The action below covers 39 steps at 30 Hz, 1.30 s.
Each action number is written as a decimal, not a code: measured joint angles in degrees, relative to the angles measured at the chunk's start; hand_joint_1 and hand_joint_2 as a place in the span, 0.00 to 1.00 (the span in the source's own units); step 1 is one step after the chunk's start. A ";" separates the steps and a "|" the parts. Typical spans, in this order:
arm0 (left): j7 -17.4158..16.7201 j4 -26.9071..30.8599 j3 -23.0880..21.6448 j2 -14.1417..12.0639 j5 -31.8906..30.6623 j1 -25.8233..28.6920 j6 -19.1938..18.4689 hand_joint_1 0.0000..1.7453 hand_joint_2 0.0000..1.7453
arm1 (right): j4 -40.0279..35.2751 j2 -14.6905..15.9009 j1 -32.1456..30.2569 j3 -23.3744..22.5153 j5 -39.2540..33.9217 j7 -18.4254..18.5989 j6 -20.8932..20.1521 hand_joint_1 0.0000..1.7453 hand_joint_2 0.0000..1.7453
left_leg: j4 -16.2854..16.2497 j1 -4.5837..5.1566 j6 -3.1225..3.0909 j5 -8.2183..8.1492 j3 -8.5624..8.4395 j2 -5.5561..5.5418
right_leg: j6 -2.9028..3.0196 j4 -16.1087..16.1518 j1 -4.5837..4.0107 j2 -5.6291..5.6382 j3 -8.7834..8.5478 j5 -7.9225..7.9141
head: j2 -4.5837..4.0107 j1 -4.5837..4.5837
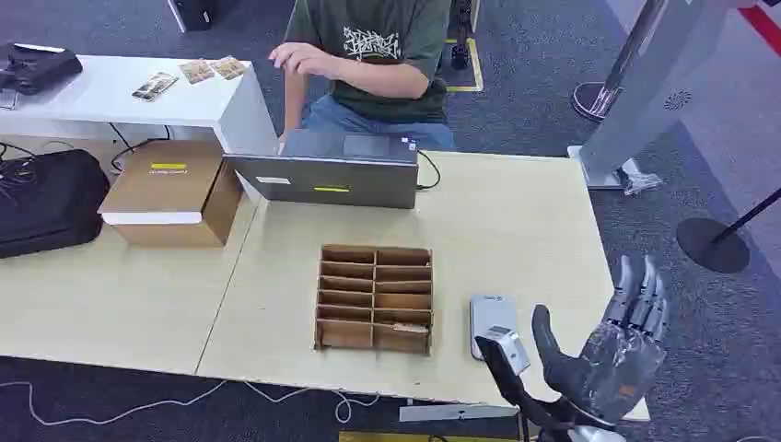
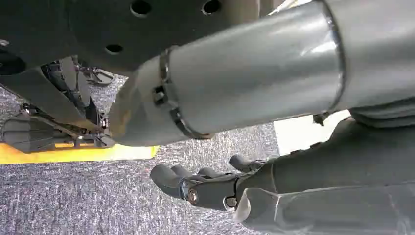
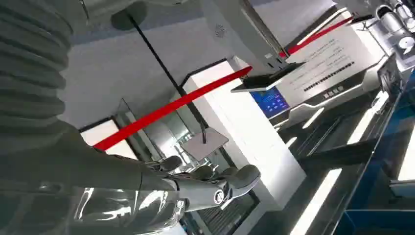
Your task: Pass the card to the sensor for recognition and then transmit it.
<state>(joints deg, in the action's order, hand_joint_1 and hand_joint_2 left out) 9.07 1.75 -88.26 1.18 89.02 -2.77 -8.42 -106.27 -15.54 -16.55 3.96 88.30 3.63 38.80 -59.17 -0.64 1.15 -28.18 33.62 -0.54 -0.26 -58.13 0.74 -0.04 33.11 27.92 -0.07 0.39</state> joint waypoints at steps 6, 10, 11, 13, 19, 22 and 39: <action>-0.13 0.00 0.00 0.00 0.17 0.03 -0.26 0.00 0.00 | 0.20 0.02 0.04 0.07 -0.20 -0.11 0.02 0.00 1.00 | 0.00 0.00 0.00 0.00 0.00 0.00 | 0.00 0.00 0.00 0.00 0.00 0.00 | 0.00 0.00; -0.50 0.00 0.00 0.00 0.20 0.02 -0.31 0.00 0.00 | 0.28 0.02 0.06 0.09 -0.17 -0.22 0.00 0.00 1.00 | 0.00 0.00 0.00 0.00 0.00 0.00 | 0.00 0.00 0.00 0.00 0.00 0.00 | -0.02 0.00; -0.63 0.00 0.00 0.00 0.20 0.03 -0.31 0.00 0.00 | 0.33 0.02 0.07 0.09 -0.20 -0.22 0.00 0.00 1.00 | 0.00 0.00 0.00 0.00 0.00 0.00 | 0.00 0.00 0.00 0.00 0.00 0.00 | 0.00 0.00; -0.74 0.00 0.00 0.00 0.20 0.02 -0.33 0.00 0.00 | 0.37 0.02 0.08 0.09 -0.22 -0.24 0.00 0.00 1.00 | 0.00 0.00 0.00 0.00 0.00 0.00 | 0.00 0.00 0.00 0.00 0.00 0.00 | 0.00 0.00; -0.85 0.00 0.00 0.00 0.39 0.02 -0.31 0.00 0.00 | 0.57 0.02 0.10 0.09 -0.06 -0.61 0.02 0.00 1.00 | 0.00 0.00 0.00 0.00 0.00 0.00 | 0.00 0.00 0.00 0.00 0.00 0.00 | -0.02 0.00; -0.96 0.00 0.00 0.00 0.66 0.01 -0.31 0.00 0.00 | 0.92 0.02 0.20 0.00 0.72 0.02 0.00 0.00 1.00 | 0.00 0.00 0.00 0.00 0.00 0.00 | 0.00 0.00 0.00 0.00 0.00 0.00 | 0.00 0.00; -1.03 0.00 -0.02 -1.95 -4.64 -0.12 -1.40 0.00 0.00 | 15.29 9.82 21.89 -2.44 1.79 4.84 0.00 0.00 1.00 | -0.04 0.01 -0.03 0.09 -0.11 0.18 | -0.10 0.00 0.01 0.14 -0.09 -0.17 | 0.00 0.02</action>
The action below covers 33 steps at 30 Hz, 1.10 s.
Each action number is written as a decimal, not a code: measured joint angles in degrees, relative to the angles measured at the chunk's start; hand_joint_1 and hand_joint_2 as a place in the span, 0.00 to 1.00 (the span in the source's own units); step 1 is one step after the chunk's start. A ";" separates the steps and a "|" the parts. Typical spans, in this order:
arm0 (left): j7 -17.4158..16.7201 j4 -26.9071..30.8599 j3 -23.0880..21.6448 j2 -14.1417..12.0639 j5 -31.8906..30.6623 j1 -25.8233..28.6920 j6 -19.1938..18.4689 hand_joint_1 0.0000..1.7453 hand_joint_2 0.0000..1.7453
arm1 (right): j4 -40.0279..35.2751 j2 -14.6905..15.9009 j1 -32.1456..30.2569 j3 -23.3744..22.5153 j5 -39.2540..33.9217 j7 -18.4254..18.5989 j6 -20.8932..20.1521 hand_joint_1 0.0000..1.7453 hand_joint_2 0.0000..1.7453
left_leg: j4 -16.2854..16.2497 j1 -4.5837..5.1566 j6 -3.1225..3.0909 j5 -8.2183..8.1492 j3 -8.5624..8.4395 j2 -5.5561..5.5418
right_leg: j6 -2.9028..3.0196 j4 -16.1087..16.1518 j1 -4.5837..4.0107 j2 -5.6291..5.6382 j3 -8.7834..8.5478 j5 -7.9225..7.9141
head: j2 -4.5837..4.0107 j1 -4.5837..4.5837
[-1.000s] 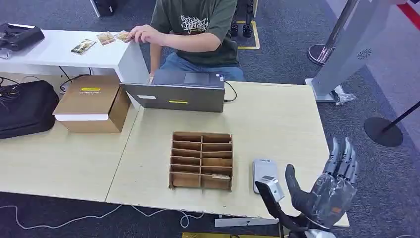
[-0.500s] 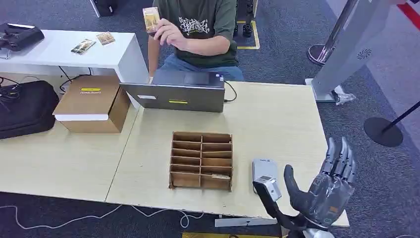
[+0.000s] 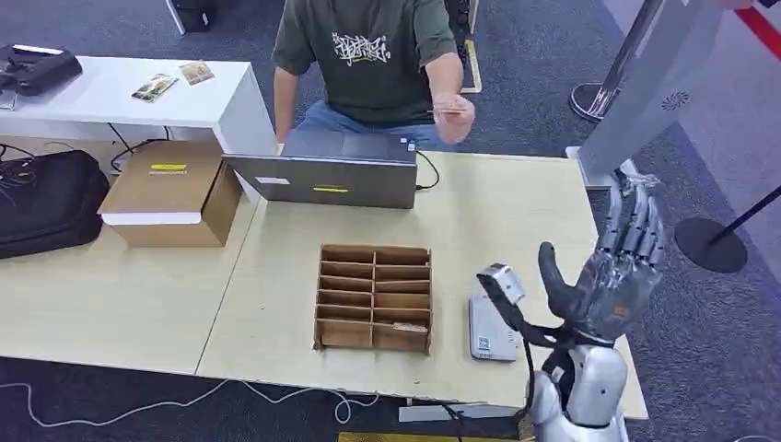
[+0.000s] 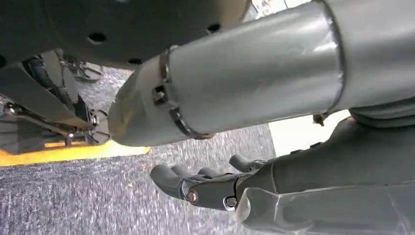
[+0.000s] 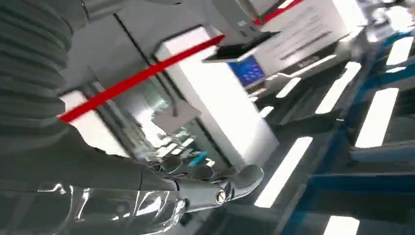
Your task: Pass the card to the sensor for recognition and then transmit it.
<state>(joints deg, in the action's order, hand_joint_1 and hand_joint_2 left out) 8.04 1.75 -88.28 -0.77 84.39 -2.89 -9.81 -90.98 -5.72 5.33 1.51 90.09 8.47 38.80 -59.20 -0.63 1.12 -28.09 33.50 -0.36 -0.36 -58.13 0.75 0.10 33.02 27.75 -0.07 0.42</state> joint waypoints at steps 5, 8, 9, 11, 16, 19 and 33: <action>-0.13 0.07 -0.02 -1.31 -1.90 -0.35 0.13 0.00 0.00 | 14.60 9.75 13.74 13.05 0.02 20.74 -0.02 0.00 1.00 | -0.04 -0.01 0.04 0.06 -0.04 0.16 | 0.06 -0.01 0.01 0.15 0.05 -0.16 | -0.02 0.00; -0.15 0.09 -0.02 -1.77 -2.01 -0.29 0.13 0.00 0.00 | 20.24 12.71 18.21 18.28 0.02 21.67 -0.02 0.00 1.00 | -0.04 -0.02 0.04 0.11 -0.02 0.05 | 0.06 -0.01 0.01 0.06 0.03 -0.16 | -0.02 0.00; -0.15 0.09 -0.02 -1.86 -2.03 -0.27 0.13 0.00 0.00 | 21.46 13.37 19.14 19.43 0.02 21.82 -0.02 0.00 1.00 | -0.04 -0.02 0.04 0.11 -0.01 0.05 | 0.06 -0.01 0.01 0.05 0.04 -0.15 | 0.00 0.02; -0.20 0.11 0.00 -2.03 -2.25 -0.29 0.13 0.00 0.00 | 24.21 14.20 21.06 21.18 0.04 21.21 -0.02 0.00 1.00 | -0.03 -0.02 0.04 0.10 0.02 0.04 | 0.07 -0.03 0.00 0.06 0.05 -0.14 | 0.00 0.00; -0.96 0.15 -0.02 -2.25 -2.53 -0.46 0.22 0.00 0.00 | 35.62 14.37 28.31 23.53 0.02 15.73 -0.02 0.00 1.00 | -0.03 -0.01 0.04 0.10 0.03 0.07 | 0.07 -0.03 -0.01 0.09 0.08 -0.15 | 0.00 0.00; -1.05 0.15 -0.02 -2.51 -1.88 -0.46 0.09 0.00 0.00 | 40.60 14.04 31.62 25.13 0.02 14.17 0.00 0.00 1.00 | -0.03 -0.01 0.05 0.11 0.03 0.04 | 0.06 -0.03 -0.01 0.06 0.06 -0.16 | 0.00 -0.02; -1.51 0.15 0.00 -2.51 -0.15 -0.17 -0.39 0.00 0.00 | 47.59 11.40 34.95 26.33 0.02 10.81 0.02 0.00 1.00 | -0.03 -0.01 0.07 0.12 0.08 0.03 | 0.06 -0.03 -0.01 0.06 0.10 -0.15 | 0.00 0.00</action>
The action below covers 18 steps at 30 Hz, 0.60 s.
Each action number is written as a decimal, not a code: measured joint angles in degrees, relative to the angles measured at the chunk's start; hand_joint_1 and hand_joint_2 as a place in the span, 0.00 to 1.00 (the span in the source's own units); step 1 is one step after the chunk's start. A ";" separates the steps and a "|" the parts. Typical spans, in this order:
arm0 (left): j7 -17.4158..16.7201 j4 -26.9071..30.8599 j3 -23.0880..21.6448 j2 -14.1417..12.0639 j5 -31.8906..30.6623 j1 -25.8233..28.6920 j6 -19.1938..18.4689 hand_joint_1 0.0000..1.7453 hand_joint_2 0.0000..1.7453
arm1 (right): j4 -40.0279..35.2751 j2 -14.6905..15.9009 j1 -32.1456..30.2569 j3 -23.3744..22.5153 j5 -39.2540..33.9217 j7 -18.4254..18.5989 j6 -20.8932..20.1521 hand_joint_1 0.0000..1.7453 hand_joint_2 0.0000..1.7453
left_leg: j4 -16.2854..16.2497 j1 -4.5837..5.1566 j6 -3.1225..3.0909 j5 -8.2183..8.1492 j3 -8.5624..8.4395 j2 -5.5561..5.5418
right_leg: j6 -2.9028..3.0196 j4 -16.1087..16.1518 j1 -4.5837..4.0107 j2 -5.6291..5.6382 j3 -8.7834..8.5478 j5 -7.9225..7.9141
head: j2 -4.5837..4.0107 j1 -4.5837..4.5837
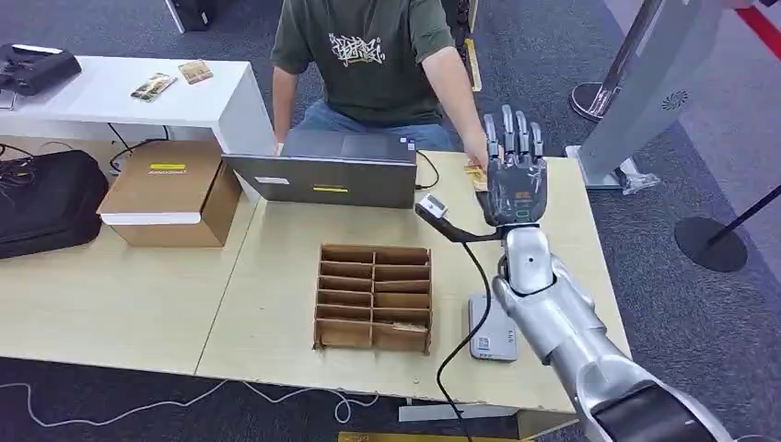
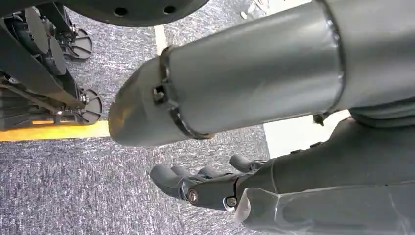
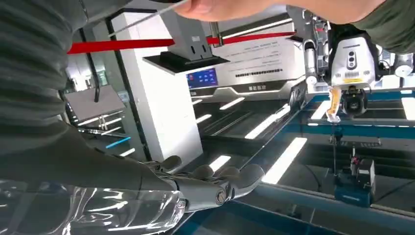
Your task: Pass the card to the sensor for recognition and then transmit it.
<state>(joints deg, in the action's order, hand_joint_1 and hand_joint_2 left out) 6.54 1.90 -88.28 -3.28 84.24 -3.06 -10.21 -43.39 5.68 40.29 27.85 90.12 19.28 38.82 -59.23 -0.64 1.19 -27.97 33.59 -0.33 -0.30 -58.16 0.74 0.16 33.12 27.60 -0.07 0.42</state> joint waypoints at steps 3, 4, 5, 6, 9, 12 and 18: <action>0.00 0.00 0.00 0.02 0.15 0.07 -0.02 0.00 0.00 | 0.55 -0.31 0.24 0.07 0.00 -0.15 0.00 0.00 1.00 | 0.00 0.00 0.00 0.00 0.00 0.00 | 0.00 0.00 0.00 0.00 0.00 0.00 | 0.00 0.00; 0.00 0.00 0.00 0.02 0.20 0.10 -0.02 0.00 0.00 | 0.68 -0.39 0.29 0.11 0.00 -0.18 0.00 0.00 1.00 | 0.00 0.00 0.00 0.00 0.00 -0.01 | 0.00 0.00 0.00 -0.01 0.00 0.00 | 0.00 0.00; 0.00 0.00 0.00 0.02 0.22 0.14 -0.04 0.00 0.00 | 0.85 -0.46 0.37 0.11 0.00 -0.31 0.00 0.00 1.00 | 0.00 0.00 0.00 0.00 0.00 -0.01 | 0.00 0.00 0.00 -0.01 0.00 0.00 | 0.00 0.00; 0.00 0.00 0.00 0.02 0.26 0.19 -0.07 0.00 0.00 | 1.03 -0.55 0.45 0.11 0.00 -0.35 0.00 0.00 1.00 | 0.00 0.00 0.00 0.00 0.00 -0.01 | 0.00 0.00 0.00 -0.01 0.00 0.00 | 0.00 0.00; 0.00 0.00 0.00 0.02 0.29 0.31 -0.18 0.00 0.00 | 1.16 -0.61 0.41 0.11 0.00 -0.31 0.00 0.00 1.00 | 0.00 0.00 0.00 0.00 0.00 -0.01 | 0.00 0.00 0.00 -0.01 0.00 0.00 | 0.00 0.00; 0.00 0.00 0.00 0.02 0.29 0.41 -0.46 0.00 0.00 | 1.07 -0.61 0.30 0.11 0.00 -0.26 0.00 0.00 1.00 | 0.00 0.00 0.00 0.00 -0.01 0.00 | 0.00 0.01 0.00 0.00 0.01 0.00 | 0.00 0.00; 0.00 0.00 0.00 0.11 0.37 0.63 -0.59 0.00 0.00 | 1.20 -0.61 -0.46 -0.55 0.00 -1.14 0.00 1.00 1.00 | 0.00 0.00 0.00 0.00 0.00 0.00 | 0.00 0.01 0.00 0.00 0.02 0.00 | 0.00 0.00</action>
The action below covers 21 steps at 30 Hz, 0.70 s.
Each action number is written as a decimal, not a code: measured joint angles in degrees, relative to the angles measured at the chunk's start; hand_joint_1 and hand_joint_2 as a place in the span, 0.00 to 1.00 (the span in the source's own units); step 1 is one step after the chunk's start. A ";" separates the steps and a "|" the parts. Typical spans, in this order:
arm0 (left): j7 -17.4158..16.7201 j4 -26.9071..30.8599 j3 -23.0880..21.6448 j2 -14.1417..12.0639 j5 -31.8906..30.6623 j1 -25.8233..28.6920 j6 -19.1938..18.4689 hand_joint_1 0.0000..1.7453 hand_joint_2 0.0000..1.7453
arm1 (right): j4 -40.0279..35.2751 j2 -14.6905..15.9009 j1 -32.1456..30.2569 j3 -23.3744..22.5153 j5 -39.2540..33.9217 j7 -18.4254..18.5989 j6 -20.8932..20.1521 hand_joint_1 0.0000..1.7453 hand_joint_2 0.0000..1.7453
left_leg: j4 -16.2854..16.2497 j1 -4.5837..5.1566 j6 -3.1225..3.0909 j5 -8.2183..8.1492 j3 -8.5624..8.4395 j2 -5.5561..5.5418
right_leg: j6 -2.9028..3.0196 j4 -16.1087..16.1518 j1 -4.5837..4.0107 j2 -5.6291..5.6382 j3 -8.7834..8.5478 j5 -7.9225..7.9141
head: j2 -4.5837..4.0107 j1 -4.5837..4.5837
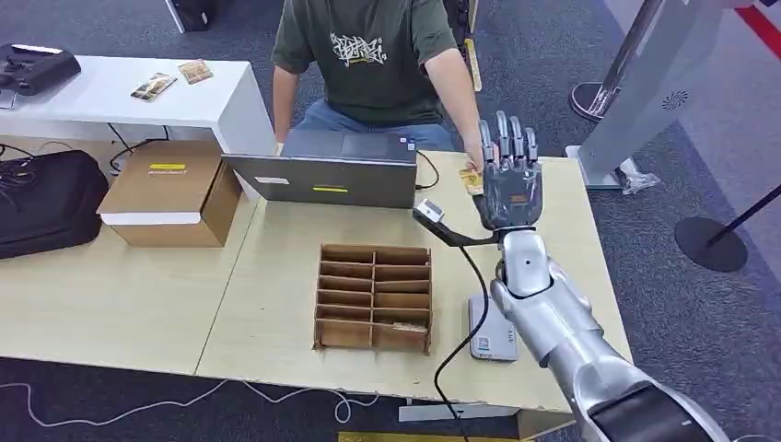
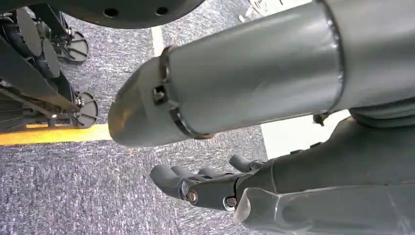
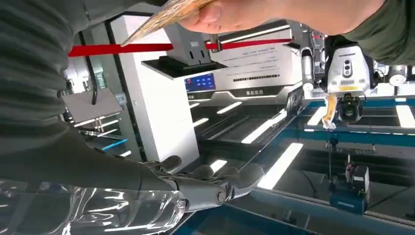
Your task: Pass the card to the sensor for recognition and then transmit it.
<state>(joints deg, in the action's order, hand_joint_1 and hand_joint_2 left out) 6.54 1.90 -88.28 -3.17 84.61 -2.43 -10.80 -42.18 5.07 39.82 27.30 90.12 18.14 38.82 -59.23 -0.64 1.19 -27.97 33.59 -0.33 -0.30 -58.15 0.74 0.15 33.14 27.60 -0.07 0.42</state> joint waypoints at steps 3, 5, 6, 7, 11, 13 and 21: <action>0.00 0.00 0.00 0.13 -0.02 0.07 -0.09 0.00 0.00 | 0.43 -0.15 -0.22 -0.85 0.00 -1.02 0.00 1.00 1.00 | 0.00 0.00 0.00 0.00 0.00 0.00 | 0.00 0.00 0.00 0.00 0.00 0.00 | 0.00 0.00; 0.00 0.00 0.00 0.20 -0.04 0.10 -0.17 0.00 0.00 | 0.66 -0.17 -0.36 -1.27 0.00 -1.31 0.00 1.00 1.00 | 0.00 0.00 0.00 0.00 0.00 0.00 | 0.00 0.00 0.00 0.00 0.00 0.00 | 0.00 0.00; 0.00 0.00 0.00 0.22 -0.07 0.11 -0.22 0.00 0.00 | 0.76 -0.17 -0.40 -1.55 0.00 -1.46 0.00 1.00 1.00 | 0.00 0.00 0.00 0.00 0.00 0.00 | 0.00 0.00 0.00 0.00 0.00 0.00 | 0.00 0.00; 0.00 0.00 0.00 0.22 -0.09 0.11 -0.28 0.00 0.00 | 0.83 -0.20 -0.44 -1.81 0.00 -1.59 0.00 1.00 1.00 | 0.00 0.00 0.00 0.00 0.01 0.00 | 0.00 0.00 0.00 0.00 0.00 0.00 | 0.00 0.00; 0.00 0.00 0.00 0.22 -0.09 0.11 -0.33 0.00 0.00 | 1.07 -0.26 -0.53 -2.53 0.00 -2.05 0.00 1.00 1.00 | 0.00 0.00 0.00 0.00 0.01 0.00 | 0.00 0.00 0.00 0.00 0.00 0.00 | 0.00 0.00; 0.00 0.00 0.00 0.22 -0.09 0.13 -0.31 0.00 0.00 | 1.27 -0.33 -0.53 -2.91 0.00 -2.12 0.00 1.00 1.00 | 0.00 0.00 0.00 0.00 0.01 0.00 | 0.00 0.00 0.00 0.00 0.00 0.00 | 0.00 0.00; 0.00 0.00 0.00 0.22 -0.20 0.13 -0.28 0.00 0.00 | 1.42 -0.63 -0.53 -3.80 0.00 -2.64 0.00 1.00 1.00 | 0.00 0.00 0.00 0.00 0.01 0.00 | 0.00 0.00 0.00 0.00 0.00 0.00 | 0.00 0.00</action>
<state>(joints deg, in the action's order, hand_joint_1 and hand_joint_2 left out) 6.54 1.90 -88.28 -2.95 84.41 -2.30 -11.08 -40.76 4.44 39.29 23.50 90.12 15.50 38.82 -59.23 -0.64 1.19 -27.97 33.59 -0.33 -0.30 -58.15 0.74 0.15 33.14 27.60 -0.07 0.42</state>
